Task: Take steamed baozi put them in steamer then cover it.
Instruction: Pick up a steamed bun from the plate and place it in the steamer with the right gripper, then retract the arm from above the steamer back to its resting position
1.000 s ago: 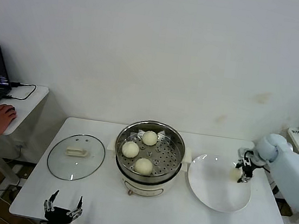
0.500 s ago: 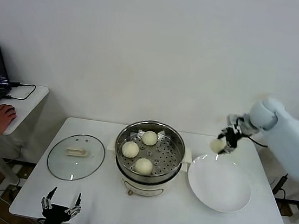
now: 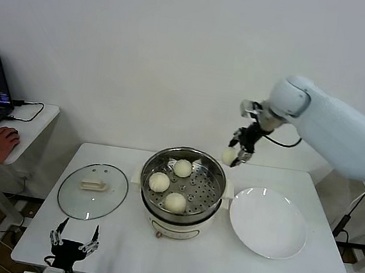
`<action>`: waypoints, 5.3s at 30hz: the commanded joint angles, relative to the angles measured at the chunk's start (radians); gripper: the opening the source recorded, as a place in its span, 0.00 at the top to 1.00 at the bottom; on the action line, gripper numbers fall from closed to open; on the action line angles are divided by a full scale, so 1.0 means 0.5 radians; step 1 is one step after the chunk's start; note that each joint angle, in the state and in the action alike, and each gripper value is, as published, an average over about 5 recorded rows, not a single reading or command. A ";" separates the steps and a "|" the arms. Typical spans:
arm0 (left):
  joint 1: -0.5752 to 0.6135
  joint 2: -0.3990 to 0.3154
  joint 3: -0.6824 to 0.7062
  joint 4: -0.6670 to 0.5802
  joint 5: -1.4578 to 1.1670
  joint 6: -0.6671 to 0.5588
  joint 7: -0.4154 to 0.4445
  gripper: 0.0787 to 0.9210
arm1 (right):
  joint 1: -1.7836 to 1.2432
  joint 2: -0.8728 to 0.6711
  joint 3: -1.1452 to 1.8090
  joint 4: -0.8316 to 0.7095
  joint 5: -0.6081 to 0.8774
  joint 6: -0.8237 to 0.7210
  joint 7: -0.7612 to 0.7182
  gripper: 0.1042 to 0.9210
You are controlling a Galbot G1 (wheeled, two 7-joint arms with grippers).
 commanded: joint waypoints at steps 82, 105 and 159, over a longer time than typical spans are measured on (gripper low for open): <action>-0.038 -0.041 0.035 0.050 -0.013 -0.287 -0.009 0.12 | -2.593 -0.886 2.670 1.278 1.073 0.358 2.478 0.12; -0.338 0.157 0.035 0.251 0.855 -0.446 -0.112 0.12 | -4.204 0.484 3.640 1.535 0.699 0.909 2.600 0.12; -1.266 0.677 0.435 1.490 2.070 -0.258 -0.165 0.12 | -4.371 0.639 3.780 1.629 0.539 0.882 2.566 0.12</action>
